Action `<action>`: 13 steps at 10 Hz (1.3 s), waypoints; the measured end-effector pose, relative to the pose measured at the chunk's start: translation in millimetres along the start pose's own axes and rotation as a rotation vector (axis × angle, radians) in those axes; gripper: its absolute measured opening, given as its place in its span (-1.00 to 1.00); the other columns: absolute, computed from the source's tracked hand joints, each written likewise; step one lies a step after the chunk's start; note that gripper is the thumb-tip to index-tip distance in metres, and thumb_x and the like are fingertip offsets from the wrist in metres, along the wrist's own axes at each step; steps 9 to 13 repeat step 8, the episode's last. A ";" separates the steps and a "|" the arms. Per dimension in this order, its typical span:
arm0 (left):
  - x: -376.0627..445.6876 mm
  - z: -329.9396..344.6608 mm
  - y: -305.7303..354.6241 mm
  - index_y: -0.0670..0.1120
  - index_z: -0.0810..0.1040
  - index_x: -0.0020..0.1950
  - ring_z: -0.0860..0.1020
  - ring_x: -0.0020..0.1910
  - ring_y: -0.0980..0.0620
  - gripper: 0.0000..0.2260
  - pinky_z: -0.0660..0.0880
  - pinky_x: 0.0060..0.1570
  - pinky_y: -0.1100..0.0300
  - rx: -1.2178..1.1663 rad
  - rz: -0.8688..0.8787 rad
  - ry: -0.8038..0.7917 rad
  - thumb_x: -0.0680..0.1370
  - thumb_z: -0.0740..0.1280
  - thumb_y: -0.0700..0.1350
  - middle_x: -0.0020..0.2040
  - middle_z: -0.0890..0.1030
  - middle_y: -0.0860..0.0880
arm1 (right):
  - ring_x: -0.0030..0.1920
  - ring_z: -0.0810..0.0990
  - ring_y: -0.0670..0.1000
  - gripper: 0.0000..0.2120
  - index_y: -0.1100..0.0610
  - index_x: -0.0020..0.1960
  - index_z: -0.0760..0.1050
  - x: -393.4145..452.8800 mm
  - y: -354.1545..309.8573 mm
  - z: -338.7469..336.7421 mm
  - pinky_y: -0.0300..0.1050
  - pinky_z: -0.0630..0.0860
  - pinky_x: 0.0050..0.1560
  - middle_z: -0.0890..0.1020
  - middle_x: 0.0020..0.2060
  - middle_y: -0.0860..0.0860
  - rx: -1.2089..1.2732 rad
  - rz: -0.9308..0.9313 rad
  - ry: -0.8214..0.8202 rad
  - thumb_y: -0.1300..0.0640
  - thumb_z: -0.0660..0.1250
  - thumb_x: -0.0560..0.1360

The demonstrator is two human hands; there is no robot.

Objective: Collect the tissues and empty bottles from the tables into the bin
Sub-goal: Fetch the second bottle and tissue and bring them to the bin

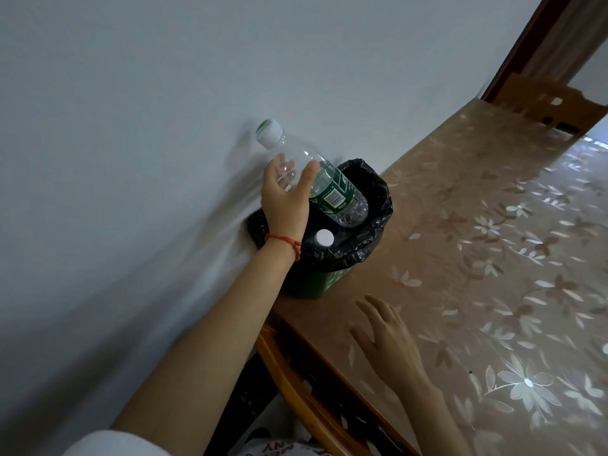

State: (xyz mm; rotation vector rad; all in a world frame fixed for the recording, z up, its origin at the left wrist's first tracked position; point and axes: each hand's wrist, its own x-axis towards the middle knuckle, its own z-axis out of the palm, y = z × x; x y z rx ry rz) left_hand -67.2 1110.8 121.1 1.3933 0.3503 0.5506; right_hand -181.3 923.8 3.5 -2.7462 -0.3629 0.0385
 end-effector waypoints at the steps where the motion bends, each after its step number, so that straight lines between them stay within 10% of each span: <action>1: 3.6 3.0 -12.6 -0.14 0.37 0.30 0.49 0.19 0.00 -0.48 0.44 0.18 0.18 0.037 -0.036 -0.033 0.41 0.45 -0.08 0.19 0.50 -0.06 | 0.31 0.40 0.01 -0.23 0.04 0.32 0.40 -0.8 0.0 2.1 -0.11 0.38 0.24 0.44 0.32 0.01 0.015 -0.006 -0.019 -0.40 -0.23 0.44; 13: -13.5 -49.1 -20.4 -0.15 0.35 0.36 0.43 0.28 0.00 -0.49 0.37 0.23 0.19 0.297 -0.055 -0.116 0.47 0.38 -0.05 0.32 0.46 -0.11 | 0.35 0.32 -0.04 -0.53 0.04 0.37 0.33 2.3 -22.1 0.4 -0.17 0.29 0.30 0.40 0.34 -0.01 0.053 -0.082 -0.080 -0.14 0.14 0.53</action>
